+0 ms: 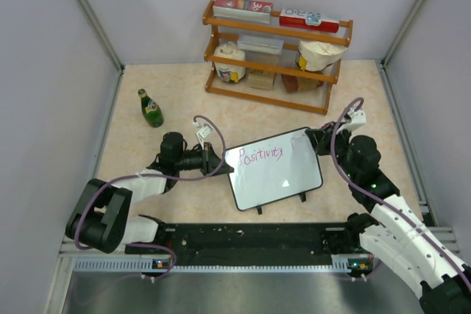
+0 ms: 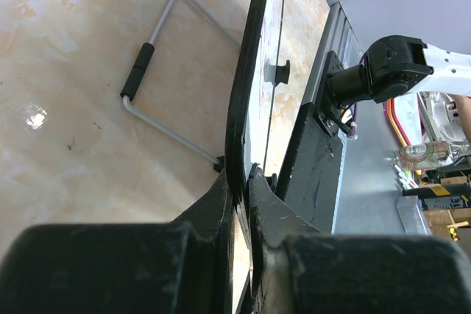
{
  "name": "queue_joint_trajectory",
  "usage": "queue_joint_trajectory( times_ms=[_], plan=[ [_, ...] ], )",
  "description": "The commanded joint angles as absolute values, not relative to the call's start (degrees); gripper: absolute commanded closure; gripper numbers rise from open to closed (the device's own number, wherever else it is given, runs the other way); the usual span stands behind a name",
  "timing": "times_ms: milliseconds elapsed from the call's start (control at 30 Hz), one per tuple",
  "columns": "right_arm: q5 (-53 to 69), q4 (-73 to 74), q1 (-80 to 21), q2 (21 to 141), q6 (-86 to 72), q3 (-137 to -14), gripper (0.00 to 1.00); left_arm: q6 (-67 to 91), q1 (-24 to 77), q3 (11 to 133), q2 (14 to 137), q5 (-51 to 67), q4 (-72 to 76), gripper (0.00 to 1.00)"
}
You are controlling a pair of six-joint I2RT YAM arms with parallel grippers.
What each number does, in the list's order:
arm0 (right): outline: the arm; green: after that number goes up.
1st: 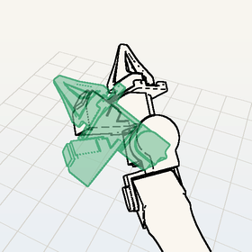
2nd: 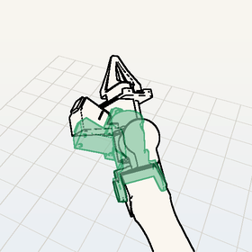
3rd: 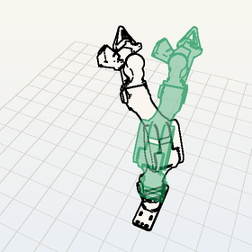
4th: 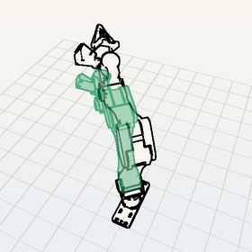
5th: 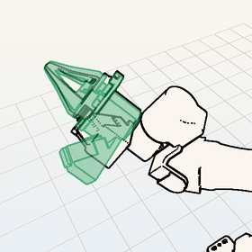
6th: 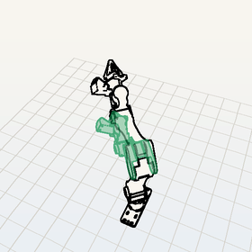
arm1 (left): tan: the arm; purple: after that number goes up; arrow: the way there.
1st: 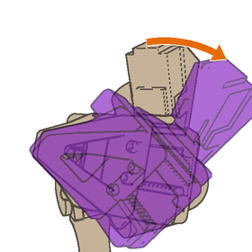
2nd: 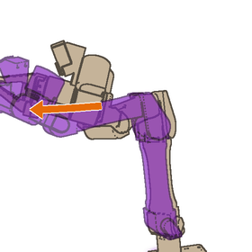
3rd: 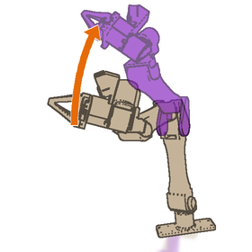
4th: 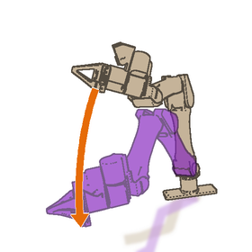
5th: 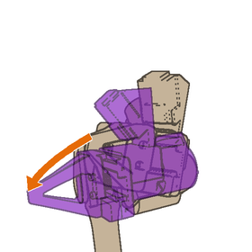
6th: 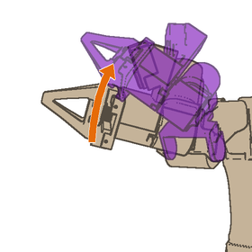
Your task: Write a sentence on the whiteboard
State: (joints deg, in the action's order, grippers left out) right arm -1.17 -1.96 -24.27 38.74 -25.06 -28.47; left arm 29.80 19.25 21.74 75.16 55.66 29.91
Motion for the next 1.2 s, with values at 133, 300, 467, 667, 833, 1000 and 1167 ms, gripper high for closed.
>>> queue_joint_trajectory(
  times_ms=[133,300,467,667,833,1000,1167],
  plan=[
    [-2.81,-2.11,-24.70,38.05,-25.58,-26.28,1.00,24.26,19.51,21.62,75.76,51.24,28.39,1.00],
    [-3.25,-3.43,-24.70,39.46,-25.40,-24.96,1.00,24.35,19.51,21.62,75.76,51.33,28.39,1.00],
    [-3.52,-3.34,-24.61,38.85,-25.58,-24.00,1.00,24.35,19.51,21.62,75.76,51.33,28.39,1.00],
    [-4.22,-2.81,-24.61,37.62,-25.66,-24.08,1.00,24.35,19.51,21.62,75.94,51.33,28.48,1.00],
    [-3.87,-2.81,-24.61,37.18,-25.66,-25.75,1.00,24.35,19.51,21.62,75.85,51.33,28.48,1.00],
    [-3.78,-3.25,-24.61,38.41,-25.22,-27.59,1.00,24.35,19.51,21.62,75.94,51.33,28.39,1.00],
    [-4.13,-3.78,-24.61,39.90,-25.05,-27.42,1.00,24.35,19.42,21.62,75.85,51.33,28.39,1.00]
  ],
)
